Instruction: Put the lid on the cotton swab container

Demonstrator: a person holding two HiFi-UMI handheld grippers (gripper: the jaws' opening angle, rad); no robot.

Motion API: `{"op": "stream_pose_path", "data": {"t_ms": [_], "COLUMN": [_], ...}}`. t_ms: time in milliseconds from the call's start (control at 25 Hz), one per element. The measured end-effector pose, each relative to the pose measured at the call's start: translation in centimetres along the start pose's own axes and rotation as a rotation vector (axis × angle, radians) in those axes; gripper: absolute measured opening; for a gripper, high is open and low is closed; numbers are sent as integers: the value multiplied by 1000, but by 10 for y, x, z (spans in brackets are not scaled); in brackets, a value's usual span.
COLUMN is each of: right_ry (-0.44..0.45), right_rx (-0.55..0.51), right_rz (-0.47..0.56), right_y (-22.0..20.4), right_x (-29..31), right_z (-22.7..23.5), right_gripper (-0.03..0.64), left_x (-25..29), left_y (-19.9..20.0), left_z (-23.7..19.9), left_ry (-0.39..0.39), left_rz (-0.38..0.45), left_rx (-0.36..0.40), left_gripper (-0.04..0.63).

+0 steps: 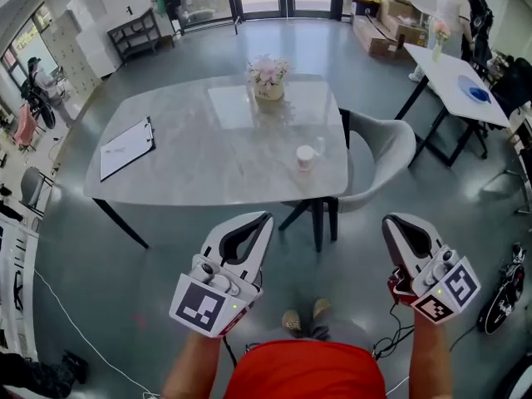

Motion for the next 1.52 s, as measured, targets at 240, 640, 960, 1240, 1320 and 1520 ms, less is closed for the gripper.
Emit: {"op": "stream_pose_path", "data": {"t_ms": [240,640,960,1240,1320,1520], "right_ry": [14,92,249,346,369,442], "right_rx": [5,5,83,117,125,168], "right_rz": [-42,-161,-234,-382,-432,-510], "right_y": [-21,-71,-121,-165,-180,-206], "right_x": [29,70,109,145,150,163], "right_z": [42,159,222,249,253,257], "right_gripper": [12,12,29,166,198,311], "left_x": [38,126,180,209,213,225], "left_y": [-19,-85,-147,-192,-206,-233], "left_z": [-21,-43,-55,-65,-64,-59], "left_ry": [16,64,87,32,-3,-118], "left_rz": [16,-125,-252,-354,-401,-494], "left_rx": [-3,5,-21,61,69,73], "left_gripper": [11,11,11,28,74,198]}}
Point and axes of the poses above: the fingertips, and each gripper's own axes: x forward along the fingers, z to its right, y out of its top, the point moved 6 cm from there along -x, backward along the fingers, and after that the axes turned 15 degrees about y, right-handed, at the moved point
